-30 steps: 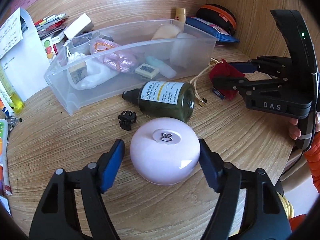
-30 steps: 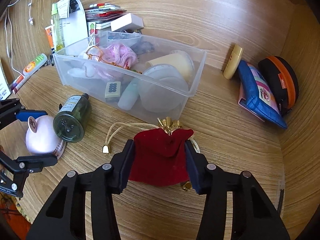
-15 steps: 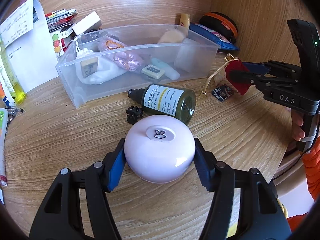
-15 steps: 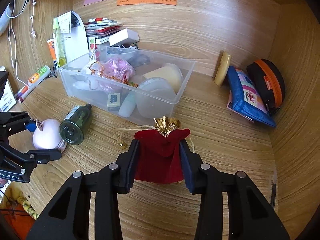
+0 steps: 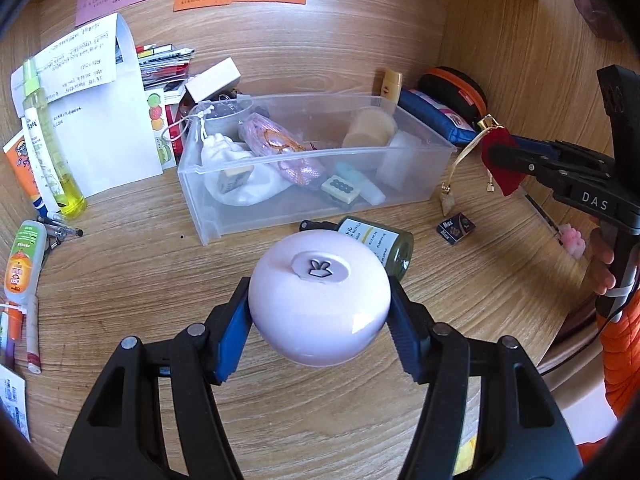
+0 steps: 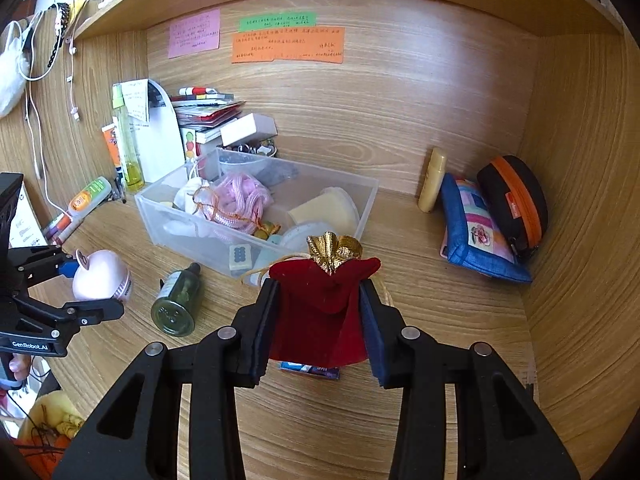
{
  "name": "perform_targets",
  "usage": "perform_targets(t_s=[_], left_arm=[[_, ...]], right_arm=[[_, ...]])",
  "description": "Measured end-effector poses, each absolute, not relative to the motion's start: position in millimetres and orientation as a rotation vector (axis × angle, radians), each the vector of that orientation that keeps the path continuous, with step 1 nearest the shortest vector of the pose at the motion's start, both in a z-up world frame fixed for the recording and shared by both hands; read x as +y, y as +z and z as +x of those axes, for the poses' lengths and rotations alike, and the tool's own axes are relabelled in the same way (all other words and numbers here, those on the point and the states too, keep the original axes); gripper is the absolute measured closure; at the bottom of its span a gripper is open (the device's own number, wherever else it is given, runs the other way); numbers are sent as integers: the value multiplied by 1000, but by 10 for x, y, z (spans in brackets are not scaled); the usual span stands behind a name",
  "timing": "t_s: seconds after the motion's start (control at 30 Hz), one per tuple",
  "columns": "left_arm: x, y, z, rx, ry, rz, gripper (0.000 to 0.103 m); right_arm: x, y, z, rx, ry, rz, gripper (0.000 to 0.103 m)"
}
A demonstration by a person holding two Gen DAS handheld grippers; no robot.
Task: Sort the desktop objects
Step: 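Lower the pink lamp into the bin with the left tool while the right tool drops the red pouch in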
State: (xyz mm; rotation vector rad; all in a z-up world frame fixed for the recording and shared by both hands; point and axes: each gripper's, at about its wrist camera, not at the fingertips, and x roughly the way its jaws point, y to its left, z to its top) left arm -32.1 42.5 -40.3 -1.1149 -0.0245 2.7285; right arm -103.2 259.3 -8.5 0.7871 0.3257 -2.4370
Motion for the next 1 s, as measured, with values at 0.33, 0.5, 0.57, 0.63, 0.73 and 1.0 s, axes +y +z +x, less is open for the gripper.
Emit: perform_targets(t_s=[0.33,0.5,0.57,0.63,0.73,1.0], left_arm=[[267,-69,-551,-18,2814,-1018,41],[182,144,-720,-53,2826,-968,40],[141,204,-815,-68,2831,-958,40],[95,251,-923,-86,2835,-956,40],[28,294,-1083,-114,2842,-958,41],[-63,299,-1439,-130,2870,-958,41]], right_arm=[[2388,91,-1210,262,-2413,748,67],[2245,170,-1333,239,-2403,728,67],[2172,201,-1396,228,-2399,722,67],[2105,222,-1461,215,-2386,722,67],[1992,236,-1554,202,-2375,721,67],[1710,207,-1802,181,-2353,751,67]])
